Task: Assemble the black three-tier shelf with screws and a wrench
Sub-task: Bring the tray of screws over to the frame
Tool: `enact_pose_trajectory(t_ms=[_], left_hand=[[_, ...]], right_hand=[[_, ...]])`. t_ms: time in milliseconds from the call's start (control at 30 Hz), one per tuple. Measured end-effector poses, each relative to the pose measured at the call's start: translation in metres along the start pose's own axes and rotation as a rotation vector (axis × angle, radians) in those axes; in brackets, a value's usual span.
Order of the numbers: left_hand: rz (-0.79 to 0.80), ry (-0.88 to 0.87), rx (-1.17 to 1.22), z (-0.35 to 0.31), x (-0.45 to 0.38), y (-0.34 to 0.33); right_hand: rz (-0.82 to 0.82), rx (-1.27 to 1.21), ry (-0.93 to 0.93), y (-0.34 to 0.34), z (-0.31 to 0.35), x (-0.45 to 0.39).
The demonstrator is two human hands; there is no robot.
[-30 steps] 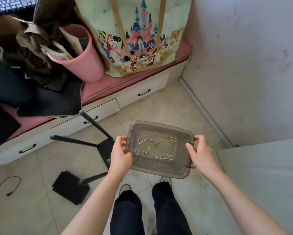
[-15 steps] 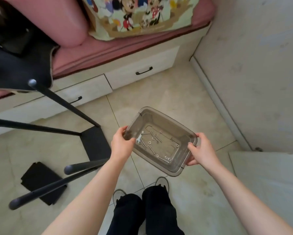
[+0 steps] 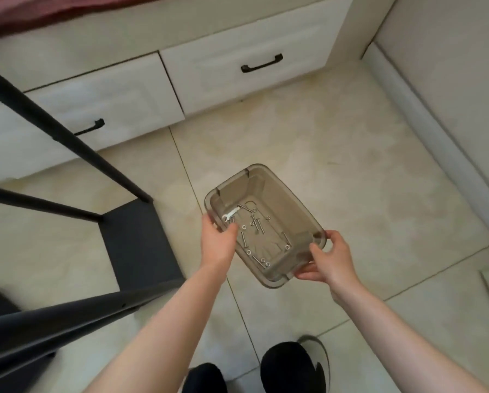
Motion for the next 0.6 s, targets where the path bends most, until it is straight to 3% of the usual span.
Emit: enact_pose_trajectory(t_ms=[233,433,600], left_hand=[[0.127,-0.064,0.008,0.074,-0.051,-0.005],[0.174,-0.135,-0.006,0.093,-0.074,0.001],[0.218,-0.083,0.006,0.101,-0.071,0.003]], right_hand=[[0.029,-0.185,-0.051,-0.076,-0.062,-0.055],[0.109,-0.23,0.004,-0.106,-0.084,-0.069],[0.183,-0.163,0.06,-0.115,-0.084,-0.067]])
Point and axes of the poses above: each hand's wrist, its own x-axis away from the middle knuckle, its own y-axis out of the back of the hand, z = x × y, the point moved 10 cm from there along -x, towards the middle knuckle, and after that the axes turned 10 degrees about x, right-handed, at the moved point
